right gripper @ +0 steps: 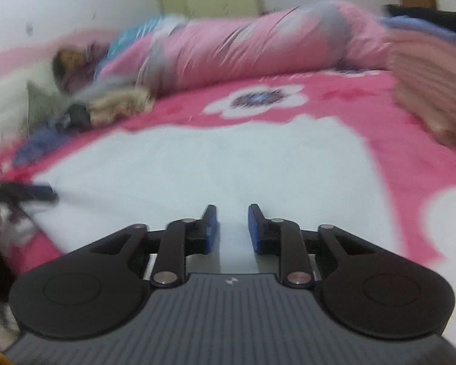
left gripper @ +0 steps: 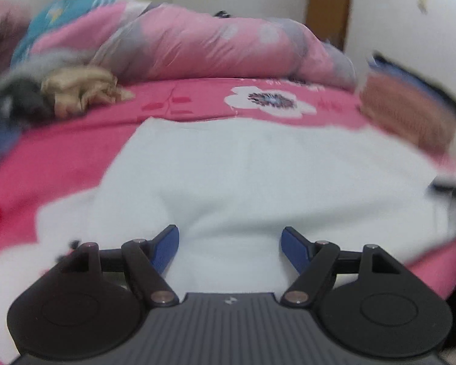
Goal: Fold clothes
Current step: 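Lift both open grippers away from the flattened sweatshirt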
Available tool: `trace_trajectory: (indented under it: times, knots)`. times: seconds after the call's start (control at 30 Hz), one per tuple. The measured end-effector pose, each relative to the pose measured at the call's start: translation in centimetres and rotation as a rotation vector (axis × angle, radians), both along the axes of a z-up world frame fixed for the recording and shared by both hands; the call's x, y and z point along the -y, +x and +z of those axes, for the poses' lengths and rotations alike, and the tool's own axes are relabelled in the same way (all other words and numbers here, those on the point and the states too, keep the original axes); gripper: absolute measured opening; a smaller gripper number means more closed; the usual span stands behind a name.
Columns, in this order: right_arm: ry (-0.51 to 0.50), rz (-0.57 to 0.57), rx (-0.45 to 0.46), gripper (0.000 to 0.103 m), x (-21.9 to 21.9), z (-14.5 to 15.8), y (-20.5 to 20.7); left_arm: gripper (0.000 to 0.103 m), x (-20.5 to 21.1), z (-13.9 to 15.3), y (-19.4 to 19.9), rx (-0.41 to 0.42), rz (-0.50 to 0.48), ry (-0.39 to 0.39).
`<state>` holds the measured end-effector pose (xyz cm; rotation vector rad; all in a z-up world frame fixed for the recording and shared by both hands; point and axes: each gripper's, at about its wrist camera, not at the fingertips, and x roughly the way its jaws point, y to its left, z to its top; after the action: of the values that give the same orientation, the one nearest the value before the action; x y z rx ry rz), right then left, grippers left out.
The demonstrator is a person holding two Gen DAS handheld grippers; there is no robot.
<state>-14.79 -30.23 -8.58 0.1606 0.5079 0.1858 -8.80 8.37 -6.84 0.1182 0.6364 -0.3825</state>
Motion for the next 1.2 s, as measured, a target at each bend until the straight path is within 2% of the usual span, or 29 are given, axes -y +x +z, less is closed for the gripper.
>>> trace_trajectory:
  times: [0.1,0.17,0.23,0.3,0.37,0.43,0.53,0.6,0.67,0.8,0.9,0.97,1.0,1.03,1.13,1.2]
  knots:
    - [-0.109,-0.073,-0.016,0.026,1.8,1.5,-1.4,0.077,0.1,1.0,-1.0,0.029,0.009,0.046]
    - [-0.039,-0.052,0.043,0.027,1.7,2.9,-1.3,0.077,0.9,1.8,-0.9,0.054,0.012,0.054]
    - [0.020,0.041,0.107,0.027,-0.7,3.3,0.1,0.077,2.9,2.6,-0.8,0.087,-0.026,0.065]
    - [0.017,0.171,0.132,0.027,-4.7,3.1,2.3,0.078,5.0,3.0,-0.6,0.122,-0.094,0.076]
    - [-0.029,0.287,0.104,0.025,-8.5,1.9,4.2,0.078,6.5,2.4,-0.3,0.122,-0.112,0.094]
    - [-0.102,0.381,0.037,0.026,-11.7,0.0,5.5,0.077,6.8,1.7,0.1,0.086,-0.089,0.109]
    - [-0.199,0.449,0.065,0.026,-12.6,-0.6,3.0,0.077,4.6,1.3,-0.7,0.064,-0.052,0.087]
    - [-0.179,0.526,0.044,0.023,-11.9,0.6,1.5,0.077,2.9,1.3,-1.2,0.076,-0.031,0.087]
    - [-0.177,0.486,0.062,0.023,-11.4,2.1,1.7,0.077,1.4,1.4,-1.8,0.087,0.002,0.086]
    - [-0.107,0.371,0.113,0.025,-12.2,2.7,5.4,0.077,-1.3,1.6,-2.1,0.074,0.094,0.047]
    - [-0.207,0.471,0.059,0.023,-15.7,0.5,6.1,0.077,-3.1,1.9,-2.6,0.082,0.148,0.036]
    - [-0.320,0.533,0.097,0.023,-18.4,0.1,4.2,0.077,-4.4,2.0,-2.8,0.092,0.169,0.026]
    - [-0.306,0.610,0.099,0.018,-19.1,0.7,3.7,0.077,-4.9,2.1,-2.9,0.096,0.171,0.018]
    - [-0.262,0.664,0.102,0.018,-19.3,1.3,3.5,0.077,-5.4,2.1,-2.9,0.100,0.173,0.009]
    - [-0.287,0.628,0.182,0.018,-20.5,2.6,4.8,0.077,-6.3,2.2,-2.8,0.107,0.183,-0.001]
    - [-0.298,0.555,0.155,0.020,-21.0,1.9,6.9,0.077,-6.8,2.4,-2.9,0.113,0.192,-0.018]
